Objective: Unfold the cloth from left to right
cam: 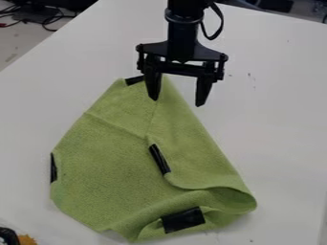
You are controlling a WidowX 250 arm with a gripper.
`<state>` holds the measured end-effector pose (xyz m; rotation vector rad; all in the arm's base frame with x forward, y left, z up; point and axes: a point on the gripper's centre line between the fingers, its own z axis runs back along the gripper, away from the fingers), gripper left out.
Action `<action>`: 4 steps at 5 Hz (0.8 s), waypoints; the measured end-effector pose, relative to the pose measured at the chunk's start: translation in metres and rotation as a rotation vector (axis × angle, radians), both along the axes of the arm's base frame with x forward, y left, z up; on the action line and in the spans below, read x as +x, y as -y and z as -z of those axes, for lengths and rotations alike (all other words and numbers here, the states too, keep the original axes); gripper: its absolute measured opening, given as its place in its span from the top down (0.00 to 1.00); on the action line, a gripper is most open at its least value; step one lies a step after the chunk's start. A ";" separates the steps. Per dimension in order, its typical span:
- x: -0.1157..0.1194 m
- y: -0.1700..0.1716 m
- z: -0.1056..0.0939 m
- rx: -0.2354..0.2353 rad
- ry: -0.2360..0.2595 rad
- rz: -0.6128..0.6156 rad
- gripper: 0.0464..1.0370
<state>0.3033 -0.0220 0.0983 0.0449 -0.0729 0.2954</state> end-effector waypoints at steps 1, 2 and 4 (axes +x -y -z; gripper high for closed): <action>-0.003 0.000 0.010 -0.002 -0.025 -0.001 0.04; -0.017 -0.004 0.036 -0.036 -0.024 -0.031 0.04; -0.034 -0.023 0.076 -0.124 0.063 -0.112 0.04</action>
